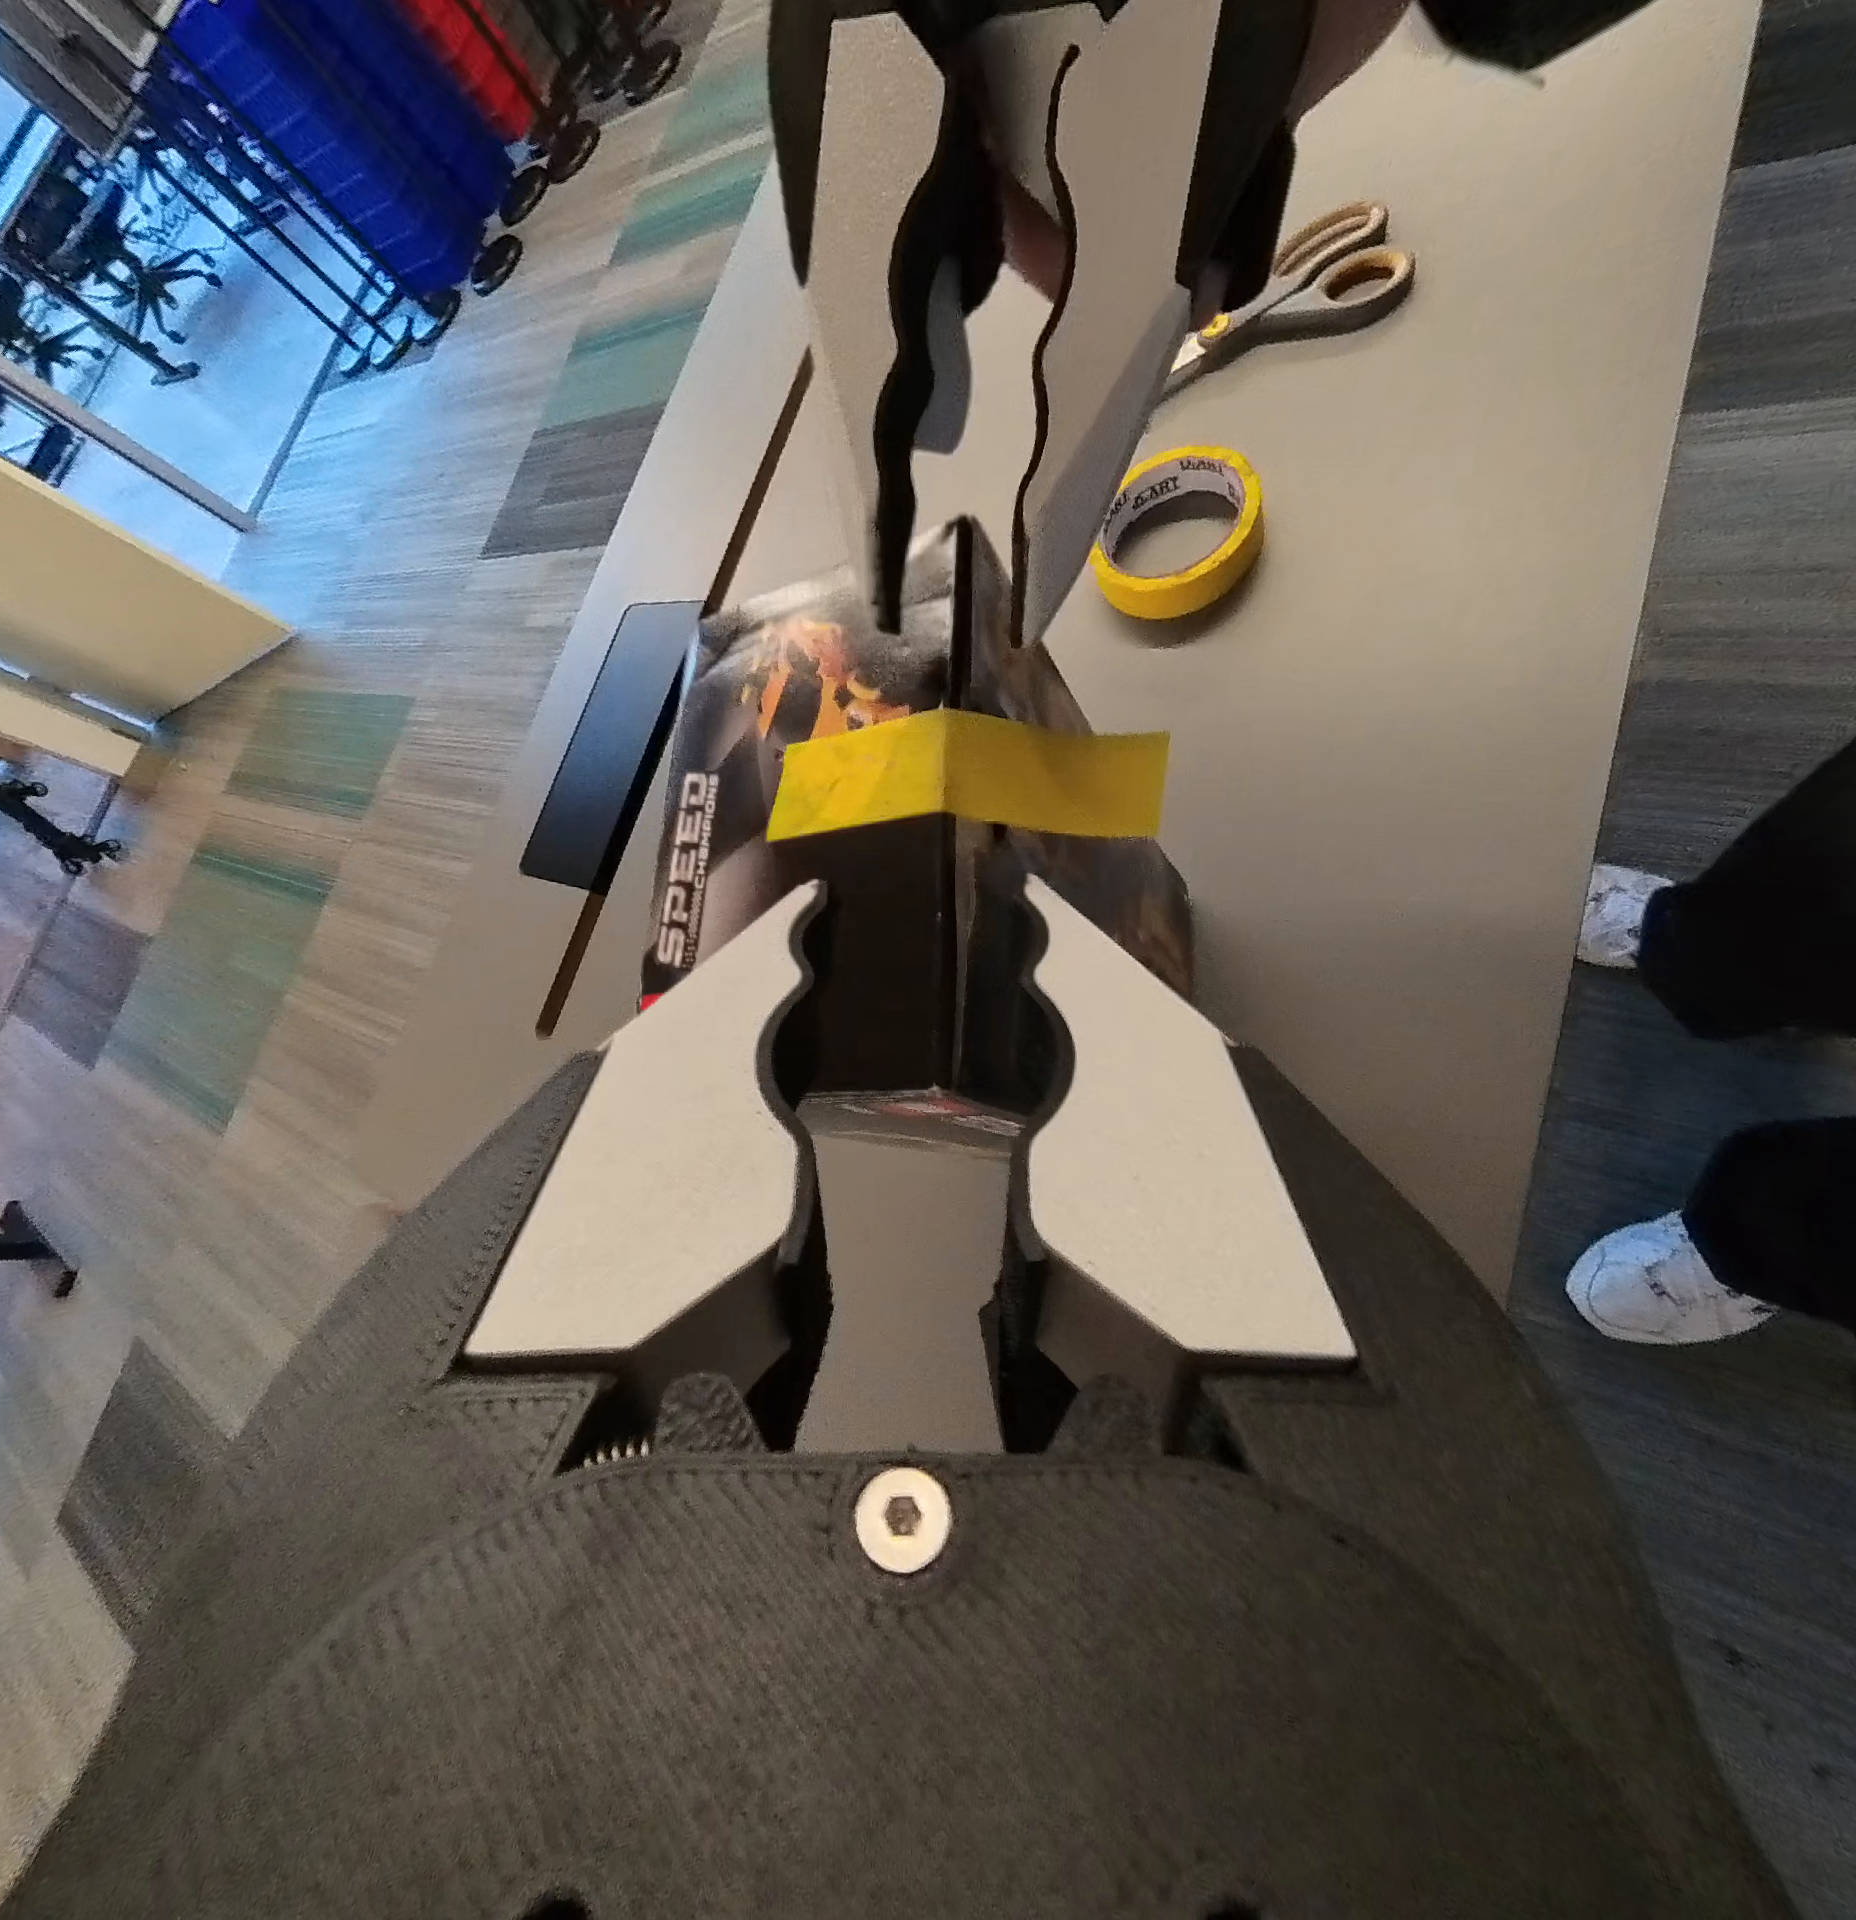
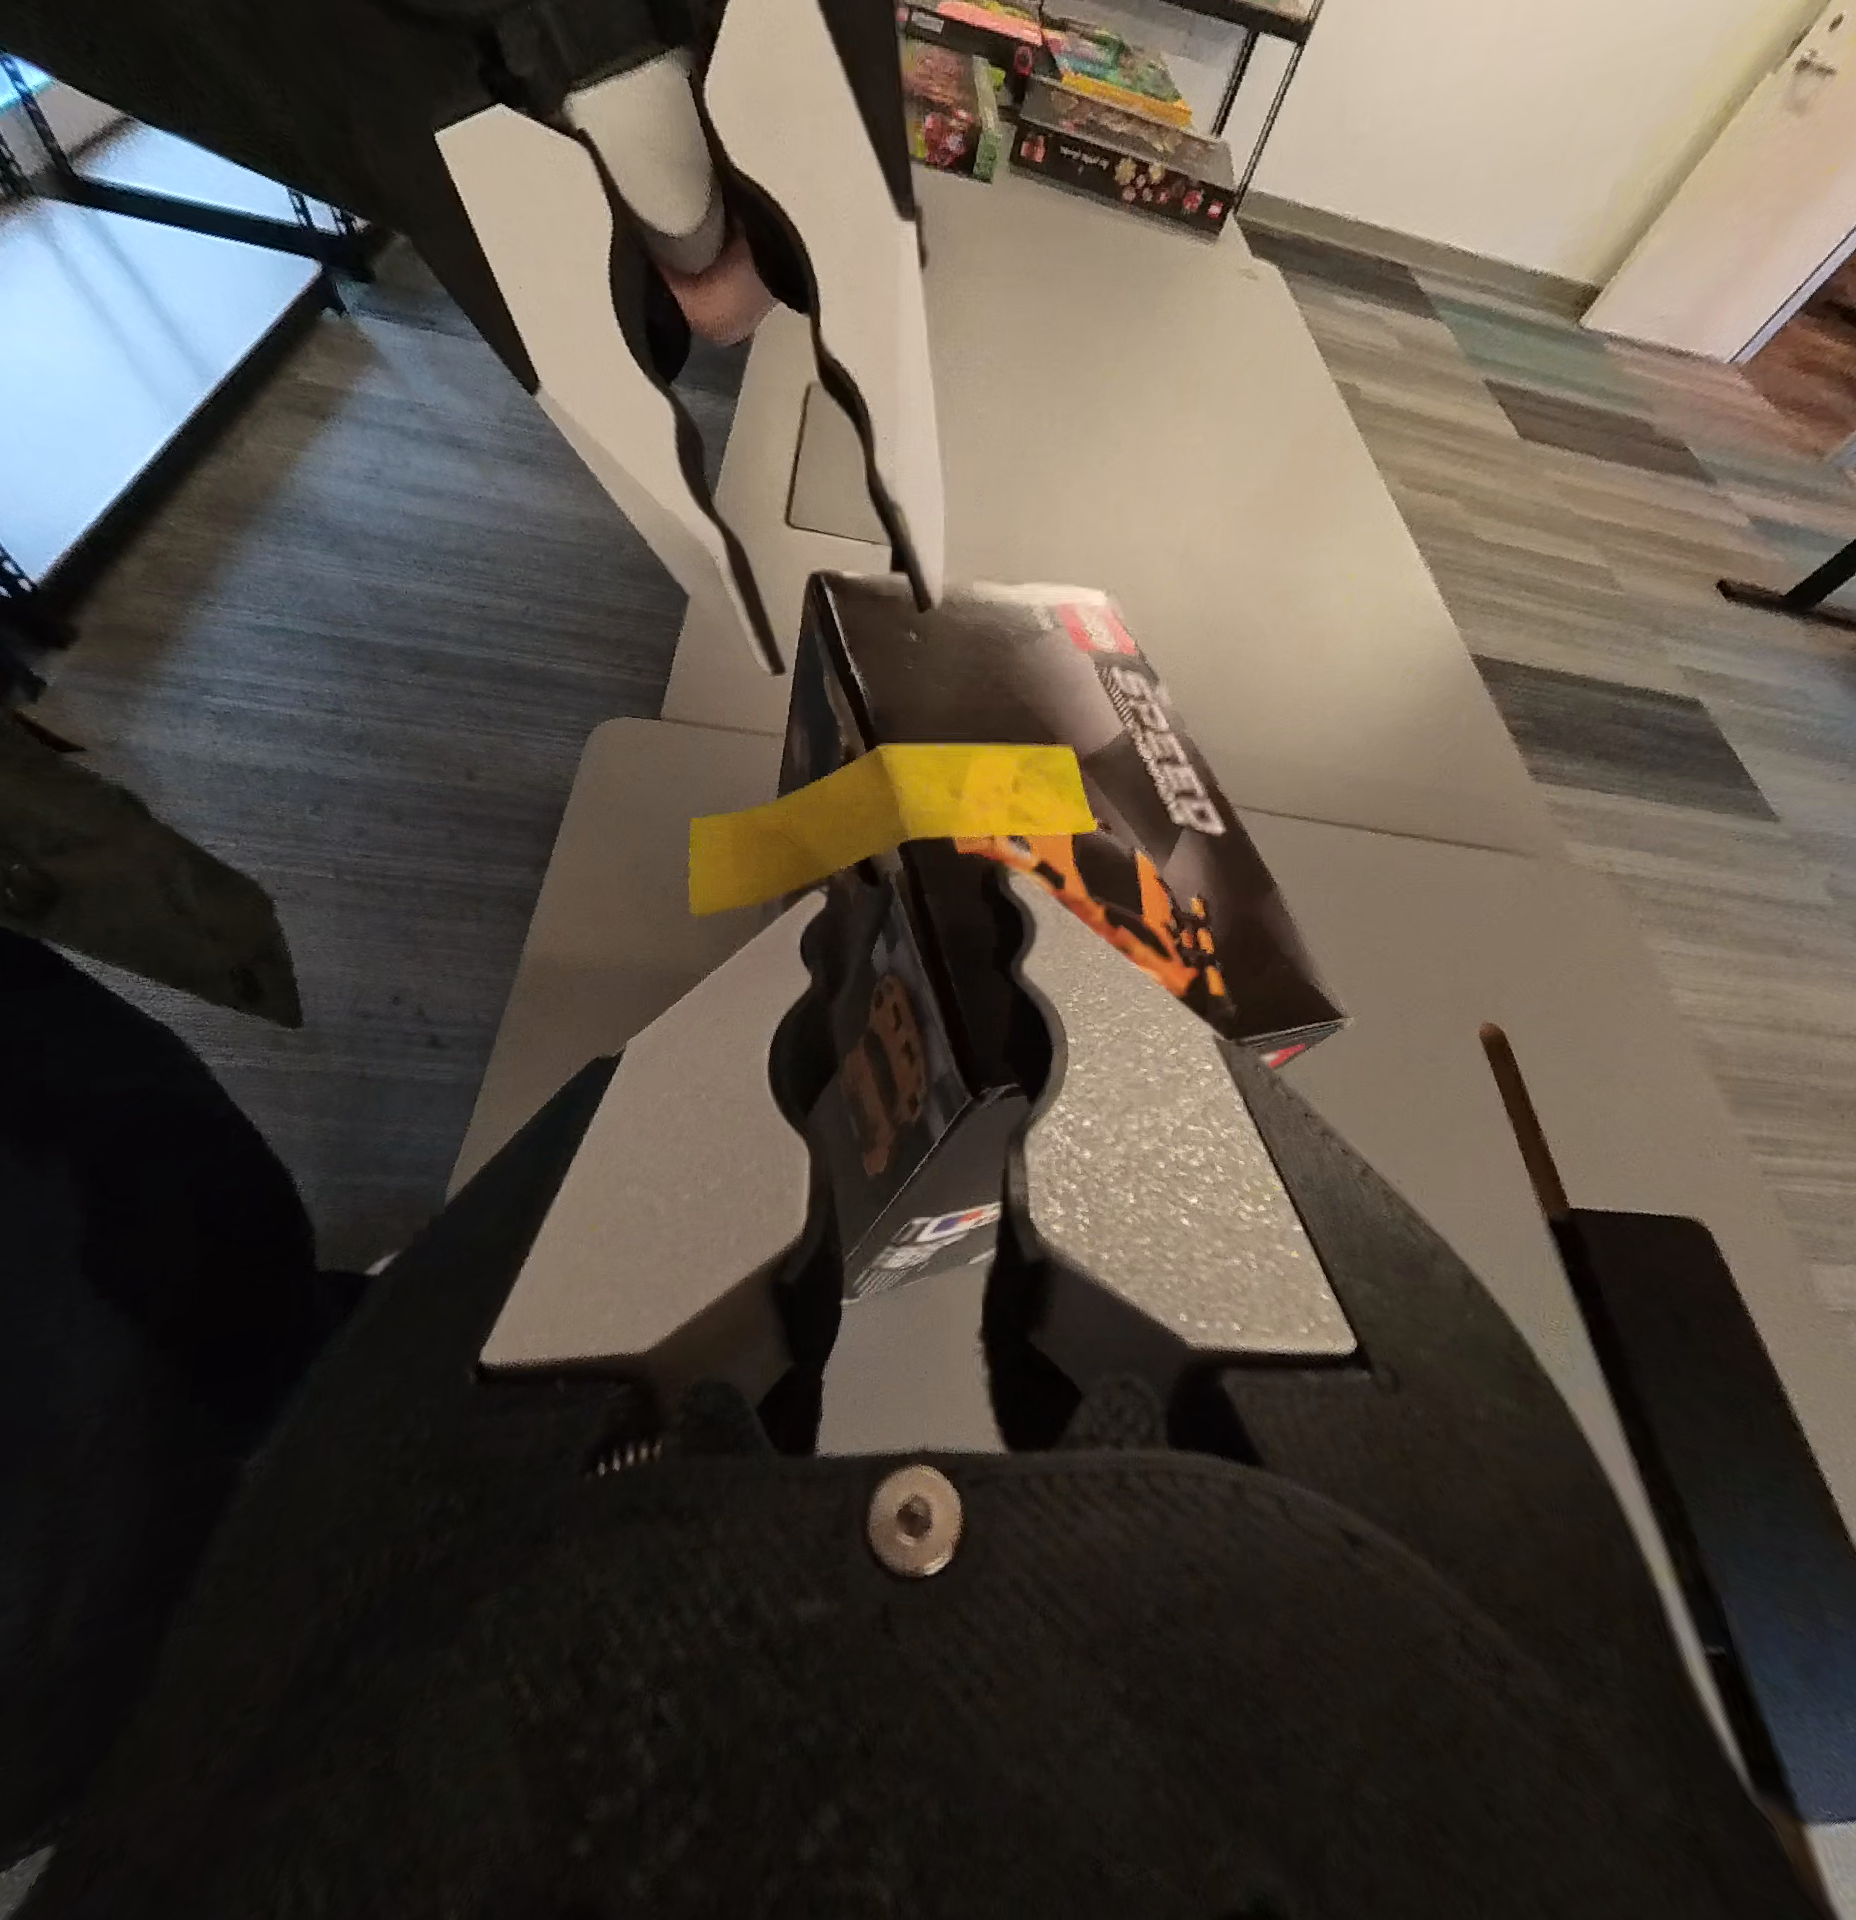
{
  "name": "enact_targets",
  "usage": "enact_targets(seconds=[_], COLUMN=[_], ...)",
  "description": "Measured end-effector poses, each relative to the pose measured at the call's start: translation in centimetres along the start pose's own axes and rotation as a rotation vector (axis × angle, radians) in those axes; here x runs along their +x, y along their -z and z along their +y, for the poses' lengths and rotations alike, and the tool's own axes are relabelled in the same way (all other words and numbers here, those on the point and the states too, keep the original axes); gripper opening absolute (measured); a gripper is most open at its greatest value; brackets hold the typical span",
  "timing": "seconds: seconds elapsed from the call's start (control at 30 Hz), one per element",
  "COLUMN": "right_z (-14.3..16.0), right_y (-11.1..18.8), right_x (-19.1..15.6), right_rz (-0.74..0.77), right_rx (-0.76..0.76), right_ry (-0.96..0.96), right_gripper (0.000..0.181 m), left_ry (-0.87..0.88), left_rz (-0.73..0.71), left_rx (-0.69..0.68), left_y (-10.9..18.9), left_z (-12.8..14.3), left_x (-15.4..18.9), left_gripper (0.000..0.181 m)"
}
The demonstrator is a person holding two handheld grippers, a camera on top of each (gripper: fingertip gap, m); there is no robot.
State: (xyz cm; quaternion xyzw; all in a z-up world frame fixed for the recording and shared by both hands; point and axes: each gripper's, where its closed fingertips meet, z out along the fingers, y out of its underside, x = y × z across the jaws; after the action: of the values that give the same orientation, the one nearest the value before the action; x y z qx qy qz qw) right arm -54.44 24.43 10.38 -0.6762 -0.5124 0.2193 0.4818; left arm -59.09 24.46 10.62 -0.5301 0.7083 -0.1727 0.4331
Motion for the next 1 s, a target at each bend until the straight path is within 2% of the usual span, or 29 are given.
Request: enact_targets(seconds=[0.1,0.23,0.33,0.47,0.6,0.83,0.87,0.93,1.0], right_z=[0.6,0.8,0.8,0.3,-0.6,-1.9,-1.7,-2.8,-4.3], right_y=[-0.2,-0.1,-0.1,-0.1,-0.7,-1.5,-1.4,-0.3,1.1], right_x=[-0.2,-0.5,-0.6,-0.7,-0.1,2.1,2.2,1.6,0.1], right_rz=[0.017,0.016,-0.029,-0.09,-0.103,-0.04,-0.018,-0.011,-0.068], right_rx=[0.011,0.08,0.126,0.112,0.125,0.169,0.146,0.178,0.25], right_ry=[-0.016,-0.087,-0.167,-0.229,-0.314,-0.417,-0.393,-0.326,-0.367], right_gripper=[0.017,0.018,0.018,0.026,0.042,0.041,0.037,0.002,0.0], left_ry=[0.002,0.043,0.078,0.101,0.108,0.12,0.121,0.118,0.121], left_rz=[-0.004,-0.022,-0.029,-0.037,-0.044,-0.059,-0.057,-0.055,-0.051], left_rx=[-0.007,0.03,0.07,0.069,0.077,0.085,0.085,0.083,0.082], left_y=[-0.7,-1.0,-1.0,-1.0,-1.1,-1.0,-1.0,-1.0,-1.0], left_z=[0.9,1.2,1.3,1.4,1.4,1.3,1.3,1.3,1.3], left_x=[0.3,0.2,0.3,-0.1,-0.1,0.0,-0.1,-0.1,-0.1], left_gripper=[0.033,0.022,0.021,0.02,0.02,0.02,0.02,0.02,0.02])
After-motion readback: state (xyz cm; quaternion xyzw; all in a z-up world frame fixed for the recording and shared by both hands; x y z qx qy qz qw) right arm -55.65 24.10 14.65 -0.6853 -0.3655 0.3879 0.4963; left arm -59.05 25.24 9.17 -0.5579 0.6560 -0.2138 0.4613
